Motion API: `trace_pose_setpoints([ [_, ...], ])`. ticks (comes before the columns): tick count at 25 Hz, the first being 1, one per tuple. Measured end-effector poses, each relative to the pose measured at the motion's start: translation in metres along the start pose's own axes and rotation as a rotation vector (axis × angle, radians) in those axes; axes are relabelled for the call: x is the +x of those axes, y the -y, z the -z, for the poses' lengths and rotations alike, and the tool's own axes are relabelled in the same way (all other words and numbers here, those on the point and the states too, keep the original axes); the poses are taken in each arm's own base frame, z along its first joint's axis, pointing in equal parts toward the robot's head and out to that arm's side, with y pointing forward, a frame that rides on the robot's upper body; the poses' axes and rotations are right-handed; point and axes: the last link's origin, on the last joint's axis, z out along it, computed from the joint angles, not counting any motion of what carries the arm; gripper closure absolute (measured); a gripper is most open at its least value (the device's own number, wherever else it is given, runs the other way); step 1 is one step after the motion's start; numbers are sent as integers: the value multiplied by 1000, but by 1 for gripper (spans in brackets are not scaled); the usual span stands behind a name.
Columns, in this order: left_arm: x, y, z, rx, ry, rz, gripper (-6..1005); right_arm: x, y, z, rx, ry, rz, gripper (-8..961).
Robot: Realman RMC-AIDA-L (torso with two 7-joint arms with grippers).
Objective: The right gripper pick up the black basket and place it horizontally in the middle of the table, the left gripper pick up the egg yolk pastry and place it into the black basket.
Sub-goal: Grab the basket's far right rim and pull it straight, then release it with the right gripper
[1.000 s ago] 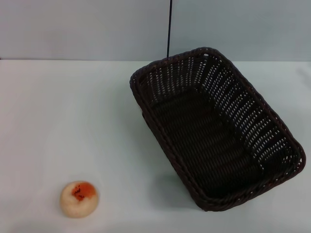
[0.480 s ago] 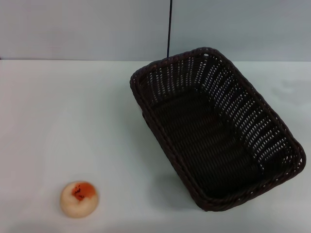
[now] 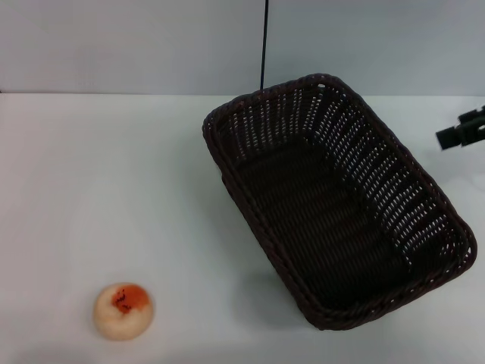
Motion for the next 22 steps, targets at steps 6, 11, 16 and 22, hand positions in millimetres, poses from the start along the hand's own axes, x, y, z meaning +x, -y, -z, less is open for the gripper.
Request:
trace_pose_setpoints([
  [6,-3,0,0,1,19,5,267,-4,-1,-23,-28,-81,-9,236],
  [11,-3,0,-1,0,19,7,268,-6,0,-38,-39,-131,-22,235],
  [16,-3,0,0,2,21,5,269,-4,1,-54,-35,-181,-35,240],
  [22,-3,0,0,3,20,7,269,-2,2,-67,-47,-197,-55,246],
])
